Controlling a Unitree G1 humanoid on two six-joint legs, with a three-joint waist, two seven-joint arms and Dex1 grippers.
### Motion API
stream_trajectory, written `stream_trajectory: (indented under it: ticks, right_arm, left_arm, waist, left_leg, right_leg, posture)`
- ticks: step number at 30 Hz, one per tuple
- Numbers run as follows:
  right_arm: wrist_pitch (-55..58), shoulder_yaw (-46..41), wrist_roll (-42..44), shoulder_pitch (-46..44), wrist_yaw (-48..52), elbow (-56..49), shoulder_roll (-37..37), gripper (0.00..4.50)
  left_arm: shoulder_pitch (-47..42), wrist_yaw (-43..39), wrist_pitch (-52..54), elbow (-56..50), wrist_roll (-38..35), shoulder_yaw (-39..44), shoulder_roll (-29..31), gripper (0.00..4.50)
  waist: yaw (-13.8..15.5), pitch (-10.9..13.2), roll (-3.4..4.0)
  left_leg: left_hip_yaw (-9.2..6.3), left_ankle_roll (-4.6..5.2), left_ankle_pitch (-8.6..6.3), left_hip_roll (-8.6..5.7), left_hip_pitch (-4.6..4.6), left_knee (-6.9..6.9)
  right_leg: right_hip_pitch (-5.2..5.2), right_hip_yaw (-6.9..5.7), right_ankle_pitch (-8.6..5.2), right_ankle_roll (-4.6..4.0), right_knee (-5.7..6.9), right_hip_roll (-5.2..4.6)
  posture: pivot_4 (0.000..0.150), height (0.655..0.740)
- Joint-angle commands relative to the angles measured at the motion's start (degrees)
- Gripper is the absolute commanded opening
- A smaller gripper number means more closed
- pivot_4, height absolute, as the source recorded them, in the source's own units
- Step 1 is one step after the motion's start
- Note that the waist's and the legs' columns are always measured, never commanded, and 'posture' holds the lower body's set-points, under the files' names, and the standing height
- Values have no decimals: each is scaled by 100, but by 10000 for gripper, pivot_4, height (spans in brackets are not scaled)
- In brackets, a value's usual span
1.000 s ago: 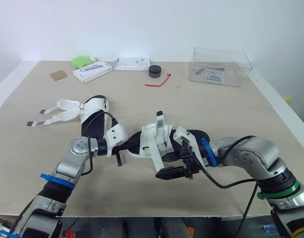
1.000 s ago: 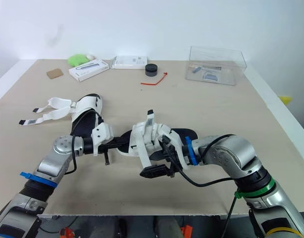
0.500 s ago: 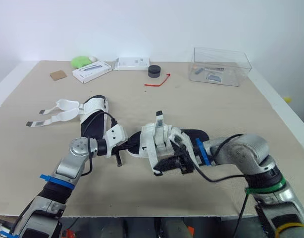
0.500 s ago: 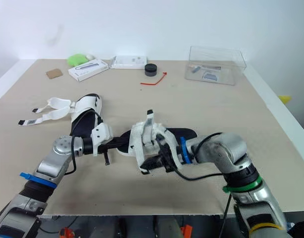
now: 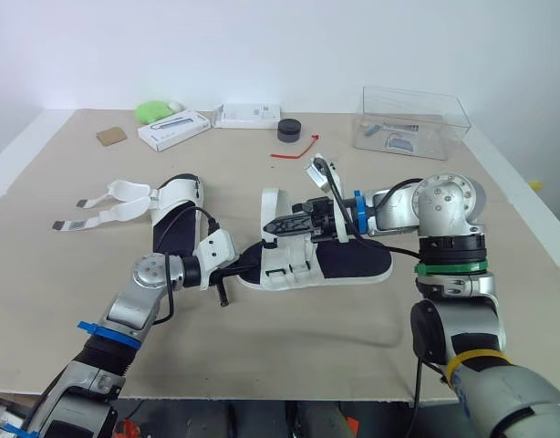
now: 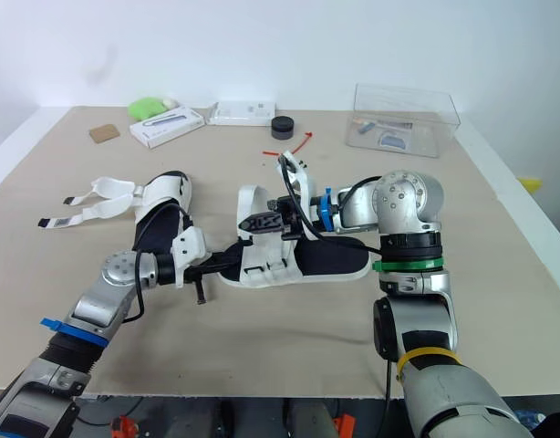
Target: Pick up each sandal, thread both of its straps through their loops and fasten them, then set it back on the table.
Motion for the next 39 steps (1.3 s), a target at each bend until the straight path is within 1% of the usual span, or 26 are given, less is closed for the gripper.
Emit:
stream_trajectory:
  ticks: [1,5,10,15,20,24,29,32,39]
  right_arm:
    - [-2,133,120,-57,-3,51,-106,805]
    - [-2,167,532,-71,-118,247,-160,805]
    - [-2,409,1015,230,-387,81,-306,805]
    - [-2,457,1451,363,-791,76,-369,805]
    - [-2,311,1608,402,-1186,200,-291,805]
    - [-2,-44,1559,148,-1448,479,-142,805]
    - [-2,-228,1594,-43,-1624,715,-78,805]
    - [-2,-200,1638,1,-1697,731,-74,805]
    - [-2,29,2088,369,-1975,515,-110,805]
  left_arm:
    - [161,87,122,190,234,-75,41,0]
    - [194,99,116,172,237,-78,62,0]
    - [175,114,127,182,242,-89,51,0]
    - [186,91,100,204,250,-101,72,0]
    - [126,81,70,276,267,-114,61,0]
    - [93,60,37,328,269,-117,65,0]
    - [75,39,1,372,277,-124,66,0]
    - [59,34,-12,395,280,-130,57,0]
    - [70,57,-20,390,281,-132,52,0]
  waist:
    - [-2,0,0]
    - [-2,0,0]
    - [-3,0,-1]
    - [-8,0,1]
    - [-8,0,1]
    - [-8,0,1]
    - [-7,0,1]
    - [-7,0,1]
    - [-7,0,1]
  left_leg:
    - [0,0,0,0,0,1]
    - [-3,1,0,2,1,1]
    - [-5,1,0,2,-1,1]
    - [-4,1,0,2,-4,2]
    - [-9,1,1,4,-3,2]
    - [-8,2,1,4,-3,3]
    - [-7,4,2,4,-4,3]
    - [-9,4,2,4,-5,3]
    - [-9,6,4,4,-5,3]
  right_leg:
    - [0,0,-2,7,-1,0]
    - [0,0,-5,12,-1,4]
    - [1,1,-5,12,-1,4]
    - [0,2,-10,23,-3,3]
    - [2,1,-10,23,-3,7]
    - [2,1,-10,24,-3,6]
    - [1,1,-9,25,-3,7]
    - [1,1,-9,25,-4,7]
    - [2,2,-9,25,-4,6]
  posture:
    - [1500,7400]
    - [1500,7400]
    - [1500,7400]
    - [1500,7400]
    - [1500,7400]
    - [1500,7400]
    - [1500,7400]
    - [1500,7400]
    - [1500,7400]
